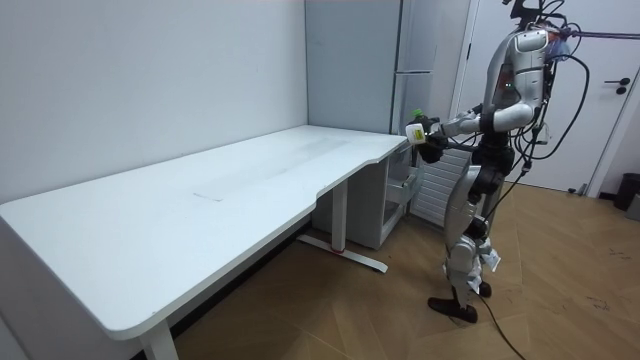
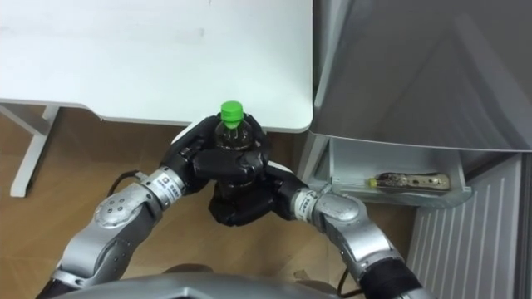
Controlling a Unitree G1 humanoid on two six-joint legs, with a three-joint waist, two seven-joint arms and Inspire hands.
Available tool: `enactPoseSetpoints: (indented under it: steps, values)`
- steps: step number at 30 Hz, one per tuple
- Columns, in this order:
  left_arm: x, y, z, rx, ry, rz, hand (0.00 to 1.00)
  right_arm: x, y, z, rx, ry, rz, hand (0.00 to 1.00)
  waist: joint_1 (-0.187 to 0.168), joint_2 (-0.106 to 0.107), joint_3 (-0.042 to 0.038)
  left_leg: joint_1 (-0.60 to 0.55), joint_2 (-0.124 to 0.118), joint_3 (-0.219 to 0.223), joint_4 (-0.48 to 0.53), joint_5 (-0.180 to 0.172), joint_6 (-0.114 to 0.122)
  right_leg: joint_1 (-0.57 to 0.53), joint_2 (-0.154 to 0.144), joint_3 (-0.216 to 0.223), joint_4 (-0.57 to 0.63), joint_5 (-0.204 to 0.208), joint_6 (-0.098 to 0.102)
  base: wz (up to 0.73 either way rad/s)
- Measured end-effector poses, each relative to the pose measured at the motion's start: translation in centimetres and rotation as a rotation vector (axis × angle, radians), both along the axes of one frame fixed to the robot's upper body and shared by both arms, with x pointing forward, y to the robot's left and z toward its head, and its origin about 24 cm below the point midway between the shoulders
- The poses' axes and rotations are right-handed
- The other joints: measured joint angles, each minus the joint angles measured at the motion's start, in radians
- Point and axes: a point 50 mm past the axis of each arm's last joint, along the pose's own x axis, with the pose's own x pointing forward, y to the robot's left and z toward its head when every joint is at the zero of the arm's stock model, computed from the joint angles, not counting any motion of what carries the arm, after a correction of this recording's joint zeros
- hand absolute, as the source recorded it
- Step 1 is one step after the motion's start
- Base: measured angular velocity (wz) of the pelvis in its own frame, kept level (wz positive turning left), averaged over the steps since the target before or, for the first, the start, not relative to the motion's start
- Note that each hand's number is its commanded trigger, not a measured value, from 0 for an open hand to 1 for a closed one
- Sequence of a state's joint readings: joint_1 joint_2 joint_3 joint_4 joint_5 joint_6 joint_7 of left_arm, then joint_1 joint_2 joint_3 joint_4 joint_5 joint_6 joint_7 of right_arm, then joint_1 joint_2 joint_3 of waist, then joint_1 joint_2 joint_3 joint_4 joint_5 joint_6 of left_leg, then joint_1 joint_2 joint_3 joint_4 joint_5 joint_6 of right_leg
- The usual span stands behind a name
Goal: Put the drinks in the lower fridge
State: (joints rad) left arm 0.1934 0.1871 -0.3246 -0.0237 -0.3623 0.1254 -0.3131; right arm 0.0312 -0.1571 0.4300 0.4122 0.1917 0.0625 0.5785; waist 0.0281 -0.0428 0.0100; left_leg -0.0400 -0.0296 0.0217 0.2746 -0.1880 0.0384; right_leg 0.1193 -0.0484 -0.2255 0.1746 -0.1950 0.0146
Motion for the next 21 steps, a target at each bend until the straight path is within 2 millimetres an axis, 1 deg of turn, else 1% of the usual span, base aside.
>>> enactPoseSetpoints:
  steps: [3,8,13,16,21]
  values:
    - [0.0,0.0,0.0,0.006,-0.002,0.002,0.00,-0.1,-0.2,-0.1,-0.009,0.006,0.000,1.00,0.001,0.001,0.0007,0.001,-0.001,0.000,0.000,0.000,0.000,0.001,0.000,0.000,0.000,0.000,0.000,0.00]
    - [0.1,0.2,0.0,0.018,0.000,0.022,0.00,-0.3,-0.4,-0.2,-0.014,0.013,-0.003,1.00,0.000,0.008,0.0062,0.001,0.000,-0.001,-0.001,0.000,0.000,0.001,0.000,0.000,0.000,0.000,0.000,0.00]
    - [0.2,0.5,0.0,0.022,-0.003,0.030,0.00,-0.6,-0.6,-0.5,-0.018,0.030,-0.011,1.00,0.000,0.008,0.0073,0.000,0.000,-0.003,-0.001,0.000,0.000,0.000,0.000,0.000,0.000,0.000,0.000,0.00]
    - [0.5,0.4,0.3,0.021,-0.018,0.028,0.00,-0.8,-0.9,-0.7,-0.027,0.051,-0.016,1.00,0.000,0.005,0.0093,-0.001,-0.001,-0.004,-0.001,0.000,0.000,0.000,0.000,0.000,-0.001,0.000,0.000,0.00]
    - [0.6,0.4,0.3,0.021,-0.021,0.027,0.00,-1.3,-1.0,-1.0,-0.030,0.067,-0.018,1.00,0.000,0.007,0.0106,-0.002,-0.001,-0.004,-0.001,0.000,0.000,0.000,0.000,0.002,-0.001,0.000,0.000,0.00]
